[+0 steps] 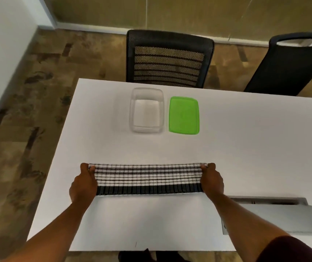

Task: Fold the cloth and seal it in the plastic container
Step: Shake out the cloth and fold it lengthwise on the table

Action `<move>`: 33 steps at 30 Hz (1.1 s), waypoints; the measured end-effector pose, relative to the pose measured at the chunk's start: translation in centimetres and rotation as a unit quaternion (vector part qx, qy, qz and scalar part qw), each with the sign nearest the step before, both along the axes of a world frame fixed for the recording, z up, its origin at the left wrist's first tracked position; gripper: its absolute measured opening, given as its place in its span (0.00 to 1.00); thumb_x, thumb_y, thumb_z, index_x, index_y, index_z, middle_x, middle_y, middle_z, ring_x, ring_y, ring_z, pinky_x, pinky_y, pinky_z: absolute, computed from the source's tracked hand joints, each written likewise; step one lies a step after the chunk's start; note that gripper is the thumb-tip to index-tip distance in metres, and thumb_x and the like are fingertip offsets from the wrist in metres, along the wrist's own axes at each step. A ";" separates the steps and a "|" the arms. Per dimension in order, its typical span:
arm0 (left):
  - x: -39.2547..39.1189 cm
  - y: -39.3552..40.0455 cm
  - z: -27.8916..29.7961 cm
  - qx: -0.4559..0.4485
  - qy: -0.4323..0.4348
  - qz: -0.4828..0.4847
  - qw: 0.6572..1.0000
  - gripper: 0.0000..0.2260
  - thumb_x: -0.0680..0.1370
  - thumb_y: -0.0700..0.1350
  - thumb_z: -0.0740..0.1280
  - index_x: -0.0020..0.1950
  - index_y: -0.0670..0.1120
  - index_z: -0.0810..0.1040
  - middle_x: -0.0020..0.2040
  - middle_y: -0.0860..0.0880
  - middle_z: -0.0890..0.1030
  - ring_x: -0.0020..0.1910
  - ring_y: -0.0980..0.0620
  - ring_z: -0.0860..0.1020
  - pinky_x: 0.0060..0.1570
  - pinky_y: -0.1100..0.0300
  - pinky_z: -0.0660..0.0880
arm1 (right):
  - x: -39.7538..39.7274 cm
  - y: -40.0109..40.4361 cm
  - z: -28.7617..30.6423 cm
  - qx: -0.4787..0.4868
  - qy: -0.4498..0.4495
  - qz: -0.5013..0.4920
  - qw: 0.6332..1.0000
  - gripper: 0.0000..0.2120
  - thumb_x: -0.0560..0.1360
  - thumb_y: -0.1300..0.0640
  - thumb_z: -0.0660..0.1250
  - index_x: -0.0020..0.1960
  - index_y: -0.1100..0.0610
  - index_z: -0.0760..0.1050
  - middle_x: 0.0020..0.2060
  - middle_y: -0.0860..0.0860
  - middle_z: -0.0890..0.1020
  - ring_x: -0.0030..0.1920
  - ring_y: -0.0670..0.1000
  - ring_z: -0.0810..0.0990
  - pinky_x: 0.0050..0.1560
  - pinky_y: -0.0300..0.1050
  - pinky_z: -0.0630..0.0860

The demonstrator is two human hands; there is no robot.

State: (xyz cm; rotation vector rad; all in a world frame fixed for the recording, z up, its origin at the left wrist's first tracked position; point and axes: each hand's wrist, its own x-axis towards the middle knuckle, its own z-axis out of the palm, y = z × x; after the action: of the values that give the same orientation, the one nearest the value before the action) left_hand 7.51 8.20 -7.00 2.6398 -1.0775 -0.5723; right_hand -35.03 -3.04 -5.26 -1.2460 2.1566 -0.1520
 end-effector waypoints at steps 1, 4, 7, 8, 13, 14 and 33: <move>-0.2 -0.1 -0.2 0.007 0.002 -0.002 1.000 0.12 0.83 0.60 0.47 0.54 0.55 0.62 0.34 0.50 0.74 0.34 0.41 0.76 0.38 0.49 0.75 | -0.2 0.1 -0.3 0.004 0.008 0.003 1.000 0.11 0.85 0.46 0.52 0.56 0.52 0.66 0.52 0.61 0.84 0.45 0.59 0.75 0.48 0.50 0.69; -0.7 -0.7 -0.9 0.029 0.006 -0.011 1.000 0.09 0.83 0.60 0.46 0.51 0.57 0.59 0.35 0.50 0.76 0.34 0.43 0.77 0.38 0.50 0.74 | -0.7 -0.3 -1.5 0.014 0.039 0.025 0.999 0.14 0.85 0.46 0.51 0.60 0.55 0.67 0.51 0.62 0.84 0.51 0.64 0.81 0.47 0.51 0.71; -1.0 -1.0 -0.6 0.037 -0.008 -0.031 0.999 0.07 0.84 0.58 0.46 0.49 0.58 0.56 0.35 0.52 0.75 0.30 0.48 0.73 0.35 0.54 0.70 | -1.0 -0.3 -1.7 0.024 0.067 0.049 0.996 0.14 0.86 0.46 0.50 0.60 0.55 0.67 0.50 0.61 0.84 0.46 0.63 0.80 0.46 0.51 0.71; -1.0 -1.2 -0.8 0.040 -0.014 -0.035 0.998 0.07 0.83 0.58 0.46 0.49 0.58 0.56 0.35 0.52 0.75 0.31 0.48 0.73 0.35 0.54 0.70 | -1.2 -0.4 -1.9 0.030 0.077 0.056 0.995 0.14 0.86 0.46 0.50 0.59 0.55 0.67 0.49 0.60 0.84 0.44 0.62 0.79 0.46 0.51 0.72; -0.3 -0.9 -1.8 0.044 -0.022 -0.056 0.997 0.12 0.82 0.61 0.46 0.52 0.56 0.62 0.39 0.50 0.80 0.35 0.45 0.77 0.36 0.51 0.74 | -1.8 0.4 -2.6 0.021 0.070 0.045 0.996 0.15 0.83 0.42 0.59 0.63 0.51 0.69 0.54 0.55 0.84 0.52 0.63 0.82 0.52 0.53 0.76; -0.2 -0.6 -1.8 0.044 -0.019 -0.059 0.997 0.12 0.82 0.61 0.48 0.55 0.55 0.63 0.41 0.49 0.81 0.37 0.45 0.79 0.36 0.50 0.76 | -1.9 0.8 -2.5 -0.001 0.069 0.041 0.997 0.17 0.82 0.42 0.62 0.64 0.50 0.69 0.57 0.54 0.83 0.56 0.62 0.82 0.53 0.53 0.76; -11.7 -1.9 -6.7 0.001 -0.042 -0.433 0.900 0.31 0.85 0.49 0.55 0.83 0.50 0.42 0.83 0.54 0.39 0.82 0.50 0.38 0.81 0.47 0.50 | 14.7 6.0 -6.4 -0.139 0.037 0.462 0.875 0.31 0.83 0.49 0.46 0.84 0.54 0.48 0.85 0.50 0.45 0.84 0.51 0.38 0.83 0.58 0.45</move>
State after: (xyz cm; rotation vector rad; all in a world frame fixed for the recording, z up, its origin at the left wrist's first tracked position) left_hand -4.15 6.32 -13.71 2.0710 -2.2780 -0.5917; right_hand -20.37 2.98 -11.67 -2.3346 1.3981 -0.0007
